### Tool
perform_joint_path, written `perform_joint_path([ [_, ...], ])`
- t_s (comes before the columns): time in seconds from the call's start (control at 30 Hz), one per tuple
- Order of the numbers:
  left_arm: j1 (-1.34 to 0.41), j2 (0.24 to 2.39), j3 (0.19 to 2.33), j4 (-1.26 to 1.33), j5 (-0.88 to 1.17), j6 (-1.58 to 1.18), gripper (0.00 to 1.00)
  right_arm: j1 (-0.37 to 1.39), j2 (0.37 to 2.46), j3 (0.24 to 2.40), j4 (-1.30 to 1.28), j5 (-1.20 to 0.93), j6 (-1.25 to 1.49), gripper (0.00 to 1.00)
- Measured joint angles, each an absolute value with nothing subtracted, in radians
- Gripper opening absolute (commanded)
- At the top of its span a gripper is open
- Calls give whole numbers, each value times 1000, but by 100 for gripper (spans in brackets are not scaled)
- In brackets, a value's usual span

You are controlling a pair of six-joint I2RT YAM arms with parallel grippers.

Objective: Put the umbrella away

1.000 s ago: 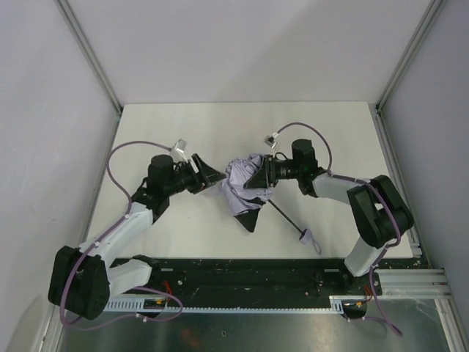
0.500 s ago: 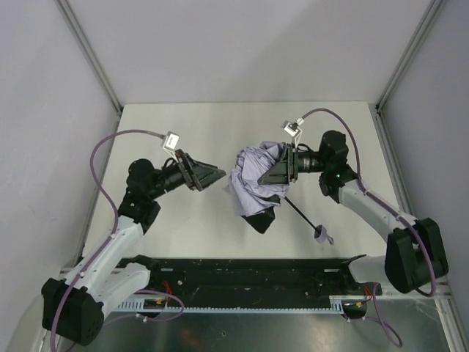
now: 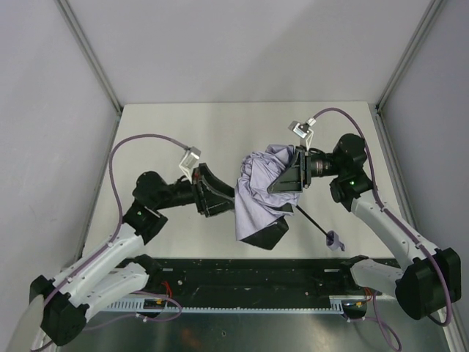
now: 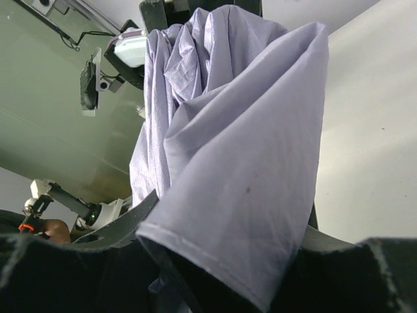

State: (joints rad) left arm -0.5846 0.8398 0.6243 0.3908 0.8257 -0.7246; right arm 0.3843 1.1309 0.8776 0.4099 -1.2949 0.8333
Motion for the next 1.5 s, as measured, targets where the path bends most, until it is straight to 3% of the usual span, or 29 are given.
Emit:
perform_joint_path([
  [0.13, -659, 849, 621, 395, 823, -725, 60, 392, 1131, 887, 414, -1298, 871, 0],
  [0.2, -701, 849, 611, 395, 812, -725, 55, 396, 1131, 895, 416, -1299, 889, 0],
  [0.23, -719, 850, 607, 395, 805, -725, 48, 398, 1131, 900, 419, -1300, 896, 0],
  [0.33, -747, 868, 603, 398, 783, -725, 10, 403, 1131, 913, 438, -1300, 921, 0],
  [0.4, -754, 892, 603, 402, 765, -724, 3, 404, 1130, 917, 456, -1300, 940, 0],
  [0.9, -788, 922, 488, 461, 629, -717, 0, 408, 1255, 950, 944, -1234, 1416, 0],
  [1.5, -788, 847, 400, 503, 661, -735, 0, 253, 1259, 989, 456, -1158, 1253, 0],
])
